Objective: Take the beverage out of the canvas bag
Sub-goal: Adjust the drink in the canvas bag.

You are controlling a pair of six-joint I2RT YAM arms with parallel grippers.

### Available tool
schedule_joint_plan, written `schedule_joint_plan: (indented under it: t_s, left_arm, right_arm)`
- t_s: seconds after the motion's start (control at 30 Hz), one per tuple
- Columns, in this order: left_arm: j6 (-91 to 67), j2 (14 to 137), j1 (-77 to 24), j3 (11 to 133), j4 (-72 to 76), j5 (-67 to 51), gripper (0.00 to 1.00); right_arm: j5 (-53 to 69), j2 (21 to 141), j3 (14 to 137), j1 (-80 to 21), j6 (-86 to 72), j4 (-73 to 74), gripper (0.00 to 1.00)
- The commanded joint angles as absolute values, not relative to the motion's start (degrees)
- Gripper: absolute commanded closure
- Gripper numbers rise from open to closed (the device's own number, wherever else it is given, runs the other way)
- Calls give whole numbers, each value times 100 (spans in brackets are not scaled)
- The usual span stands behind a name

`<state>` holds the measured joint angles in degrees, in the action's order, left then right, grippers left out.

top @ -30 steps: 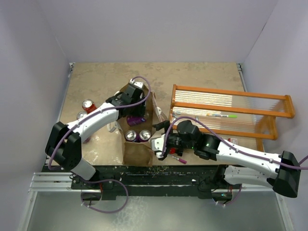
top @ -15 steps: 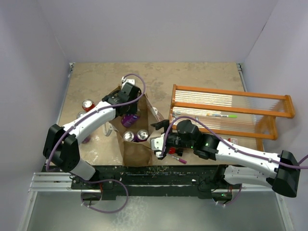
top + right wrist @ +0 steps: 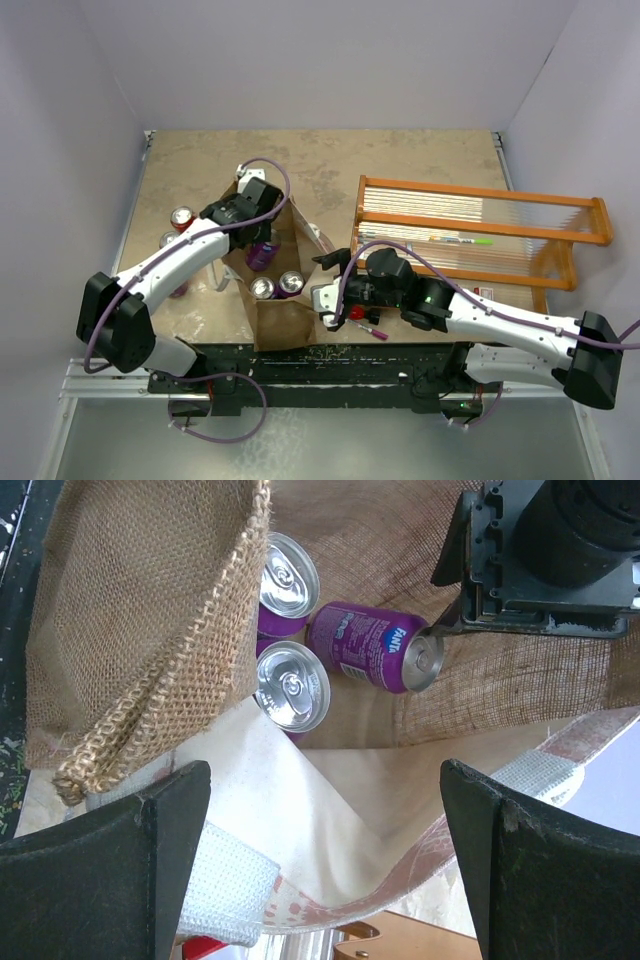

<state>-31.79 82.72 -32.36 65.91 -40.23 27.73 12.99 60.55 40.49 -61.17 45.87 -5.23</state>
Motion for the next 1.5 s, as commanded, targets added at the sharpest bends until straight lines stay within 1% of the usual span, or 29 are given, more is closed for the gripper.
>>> schedule_joint_plan:
  t_s: [0.0,0.07,0.37,0.57,0.8,0.87,0.97,1.13,1.27,1.47]
  left_arm:
    - [-2621,8054,-3144,6373,-3731,2420,52]
    - [-2614,8059,-3146,6330,-3673,2265,53]
    - [-3717,7779,-3146,5872,-4590,2956,53]
    - [-4043,7632,-3146,5806,-4944,3436,53]
    - [-4318,7997,-3138,5962,-5322,3706,53]
    - [-4198,8073,-3138,6093,-5226,3663,52]
    - [-3737,7991,-3138,6239,-4823,3299,50]
    - [-3468,7740,-3146,6640,-4765,2981,48]
    - [-3254,7571,-3145,6792,-4672,2609,40]
    - [-2956,7417,-3144,6646,-4256,1681,19]
  right_arm:
    - [1467,6145,4060,-6135,4637,-419,1]
    - [1491,6167,4081,-6134,4637,-426,1]
    - [1503,6179,4087,-6135,4629,-422,1]
    - [1547,6191,4098,-6135,4627,-422,1]
    - [1556,6192,4121,-6132,4637,-375,1]
    - [1547,6182,4131,-6132,4634,-346,1]
    - [1563,6183,4122,-6135,4647,-334,1]
    - [1567,6213,4137,-6134,4657,-372,1]
    - [1591,6238,4122,-6130,4650,-410,1]
    - [1565,6249,4105,-6130,4649,-463,1]
